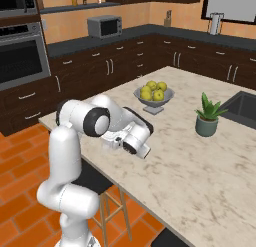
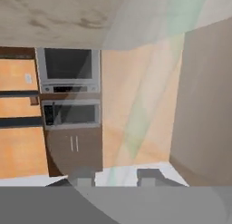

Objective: Take a straw from the drawer in front and place it inside the glass cup on the dining counter.

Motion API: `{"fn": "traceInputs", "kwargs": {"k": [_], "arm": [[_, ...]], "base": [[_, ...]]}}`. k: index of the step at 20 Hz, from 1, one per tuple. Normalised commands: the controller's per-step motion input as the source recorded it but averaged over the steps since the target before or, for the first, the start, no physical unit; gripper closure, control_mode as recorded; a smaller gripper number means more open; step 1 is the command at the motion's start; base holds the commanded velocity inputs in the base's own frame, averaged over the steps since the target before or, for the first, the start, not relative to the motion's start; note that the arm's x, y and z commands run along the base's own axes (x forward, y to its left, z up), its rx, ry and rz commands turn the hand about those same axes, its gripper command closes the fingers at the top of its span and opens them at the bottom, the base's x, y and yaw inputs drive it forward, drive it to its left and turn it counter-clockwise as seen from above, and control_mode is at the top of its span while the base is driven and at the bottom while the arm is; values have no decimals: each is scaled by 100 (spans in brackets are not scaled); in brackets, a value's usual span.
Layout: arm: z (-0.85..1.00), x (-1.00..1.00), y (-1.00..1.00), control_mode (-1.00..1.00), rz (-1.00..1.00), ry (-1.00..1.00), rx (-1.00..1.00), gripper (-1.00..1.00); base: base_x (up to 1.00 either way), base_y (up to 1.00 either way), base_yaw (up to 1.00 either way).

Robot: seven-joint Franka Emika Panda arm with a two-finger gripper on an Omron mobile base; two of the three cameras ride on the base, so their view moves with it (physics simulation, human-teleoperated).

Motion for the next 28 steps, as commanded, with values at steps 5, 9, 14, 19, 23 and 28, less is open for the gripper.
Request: {"fn": "traceInputs", "kwargs": {"k": [5,9,14,19,23,28], "arm": [[-23,-27,3,-100,0,-25,0,-100],[-41,-22,25,-100,0,-19,-3,-100],[-43,-16,47,-100,0,-16,-9,-100],[-14,-17,2,-100,0,-25,0,-100],[-12,-53,-24,-100,0,-34,2,-100],[-18,-36,-11,-100,0,-32,0,-100]], "base": [[0,0,0],[0,0,0],[0,0,0],[0,0,0],[0,0,0],[0,0,0]]}}
